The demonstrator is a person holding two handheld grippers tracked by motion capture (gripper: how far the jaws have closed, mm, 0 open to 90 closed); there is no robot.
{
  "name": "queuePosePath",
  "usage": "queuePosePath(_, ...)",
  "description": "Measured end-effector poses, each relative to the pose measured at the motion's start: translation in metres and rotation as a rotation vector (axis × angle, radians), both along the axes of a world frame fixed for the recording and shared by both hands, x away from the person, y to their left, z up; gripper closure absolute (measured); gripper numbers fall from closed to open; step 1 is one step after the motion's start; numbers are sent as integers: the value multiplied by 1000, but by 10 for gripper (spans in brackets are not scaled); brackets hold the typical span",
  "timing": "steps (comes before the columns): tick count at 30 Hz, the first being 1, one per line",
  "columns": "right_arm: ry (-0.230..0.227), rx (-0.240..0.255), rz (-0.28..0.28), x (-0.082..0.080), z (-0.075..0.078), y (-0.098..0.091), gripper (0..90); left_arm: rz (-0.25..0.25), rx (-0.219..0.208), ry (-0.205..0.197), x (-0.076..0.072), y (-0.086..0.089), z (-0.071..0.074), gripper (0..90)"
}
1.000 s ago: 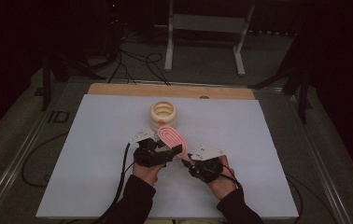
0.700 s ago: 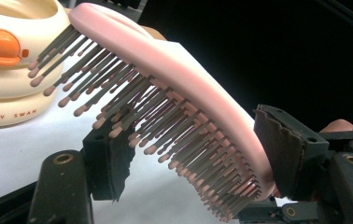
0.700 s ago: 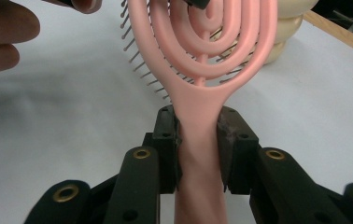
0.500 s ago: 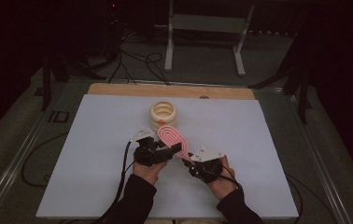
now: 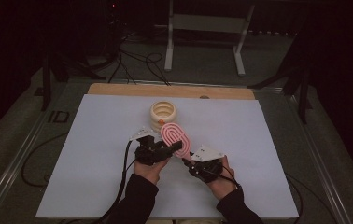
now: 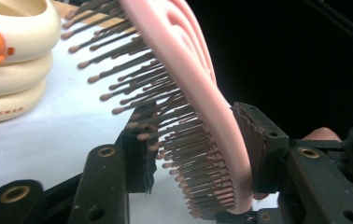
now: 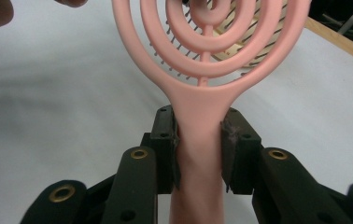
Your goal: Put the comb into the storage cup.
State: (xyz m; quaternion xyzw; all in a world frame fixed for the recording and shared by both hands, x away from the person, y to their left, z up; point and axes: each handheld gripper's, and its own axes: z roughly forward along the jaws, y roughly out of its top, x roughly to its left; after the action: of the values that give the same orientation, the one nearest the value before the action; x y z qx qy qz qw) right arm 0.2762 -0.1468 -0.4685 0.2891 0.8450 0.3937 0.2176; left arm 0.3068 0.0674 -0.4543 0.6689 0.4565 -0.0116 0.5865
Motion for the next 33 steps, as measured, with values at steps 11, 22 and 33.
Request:
queuePosePath(11,12,24,27,0,-2,1,661,-33,-39,-50,-4,-3,6,646)
queuePosePath(22,31,65,47,3,0,-4,474,-1,-22,-65,-3,5,9,649)
queuePosePath(33,61,139,-8,7,0,-12,217,26,-20,-78,1,14,11,649)
